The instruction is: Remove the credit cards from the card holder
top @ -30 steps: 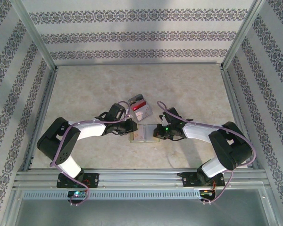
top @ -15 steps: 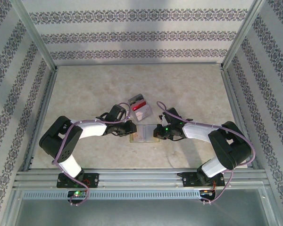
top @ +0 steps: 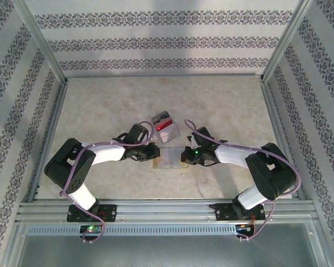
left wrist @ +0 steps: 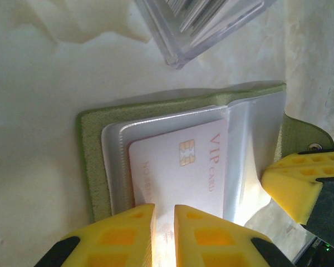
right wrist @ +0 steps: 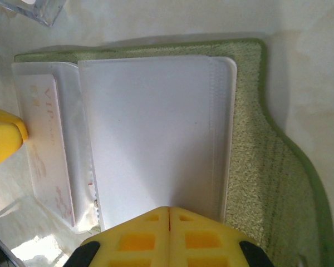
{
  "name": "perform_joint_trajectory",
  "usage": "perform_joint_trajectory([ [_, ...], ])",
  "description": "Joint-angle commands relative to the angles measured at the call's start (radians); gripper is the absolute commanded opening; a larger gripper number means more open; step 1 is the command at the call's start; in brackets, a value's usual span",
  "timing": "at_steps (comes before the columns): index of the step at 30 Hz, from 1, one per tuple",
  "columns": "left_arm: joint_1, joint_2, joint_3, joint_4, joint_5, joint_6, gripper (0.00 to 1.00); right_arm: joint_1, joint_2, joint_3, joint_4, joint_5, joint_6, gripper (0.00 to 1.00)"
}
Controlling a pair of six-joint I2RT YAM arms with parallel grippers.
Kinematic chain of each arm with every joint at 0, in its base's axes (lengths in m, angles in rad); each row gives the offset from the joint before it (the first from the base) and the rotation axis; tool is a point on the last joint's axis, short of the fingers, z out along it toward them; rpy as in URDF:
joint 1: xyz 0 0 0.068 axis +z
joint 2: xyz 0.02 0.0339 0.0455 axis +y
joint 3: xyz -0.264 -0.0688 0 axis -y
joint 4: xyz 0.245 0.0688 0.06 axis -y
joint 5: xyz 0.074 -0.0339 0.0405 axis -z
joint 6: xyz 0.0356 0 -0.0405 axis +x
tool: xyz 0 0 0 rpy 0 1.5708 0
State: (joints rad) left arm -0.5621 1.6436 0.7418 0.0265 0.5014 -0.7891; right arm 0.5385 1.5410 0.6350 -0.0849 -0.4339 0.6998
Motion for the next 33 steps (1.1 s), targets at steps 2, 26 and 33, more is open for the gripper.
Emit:
perform_joint_trajectory([
  [2,-0.007,-0.041,-0.012,-0.047,-0.015,0.017,0.18,-0.012,0.022,0.008,-0.037,0.027,-0.023,0.02],
  [26,-0.007,-0.058,-0.056,-0.011,-0.005,-0.001,0.17,-0.012,0.021,0.0,-0.033,0.029,-0.019,0.02],
  [33,-0.007,-0.112,-0.051,-0.021,0.014,0.004,0.17,-0.011,0.021,0.0,-0.034,0.03,-0.02,0.03],
])
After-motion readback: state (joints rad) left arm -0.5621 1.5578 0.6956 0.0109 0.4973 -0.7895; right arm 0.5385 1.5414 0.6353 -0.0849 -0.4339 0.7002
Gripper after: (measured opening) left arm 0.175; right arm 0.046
